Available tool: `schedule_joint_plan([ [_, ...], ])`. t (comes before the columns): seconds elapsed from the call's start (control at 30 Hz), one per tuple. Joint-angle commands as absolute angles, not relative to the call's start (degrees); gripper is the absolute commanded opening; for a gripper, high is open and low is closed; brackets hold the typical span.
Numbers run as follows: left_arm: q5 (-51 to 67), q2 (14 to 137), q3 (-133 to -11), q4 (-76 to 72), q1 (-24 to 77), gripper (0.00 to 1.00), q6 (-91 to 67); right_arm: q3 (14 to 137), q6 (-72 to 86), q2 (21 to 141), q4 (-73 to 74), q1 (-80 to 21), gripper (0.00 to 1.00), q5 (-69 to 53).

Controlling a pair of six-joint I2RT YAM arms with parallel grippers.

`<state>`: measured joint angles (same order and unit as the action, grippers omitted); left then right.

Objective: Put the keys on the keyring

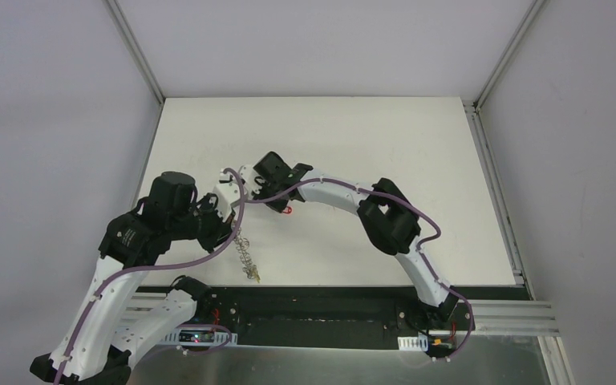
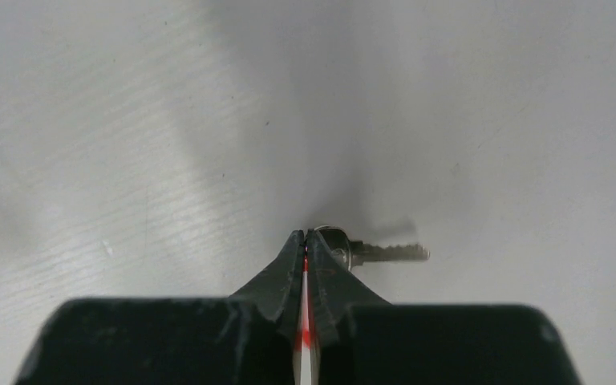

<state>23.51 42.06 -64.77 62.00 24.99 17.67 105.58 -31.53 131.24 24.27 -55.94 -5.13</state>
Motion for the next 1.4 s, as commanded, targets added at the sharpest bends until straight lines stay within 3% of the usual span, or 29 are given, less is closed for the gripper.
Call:
schedule_joint_plan([
  [0.0,24.9,43.0,-67.6,60.3,24.2,0.0,19.3,101.6,-29.3,123.3,25.4,-54.7,0.01,-5.5],
  [0.6,30.7,46.6,-68.2,55.0,24.2,0.0,21.6,73.9,-23.2,102.2,25.2,-37.8,0.0,-35.5],
  [0.93,33.3,50.9,-69.4,52.8,24.3,0.0,20.5,61.9,-27.2,94.9,28.0,-33.5,0.0,-39.8],
  [1.37,35.6,53.5,-69.2,50.1,24.3,0.0,17.9,61.6,-25.7,100.3,31.7,-28.4,0.02,-36.9],
])
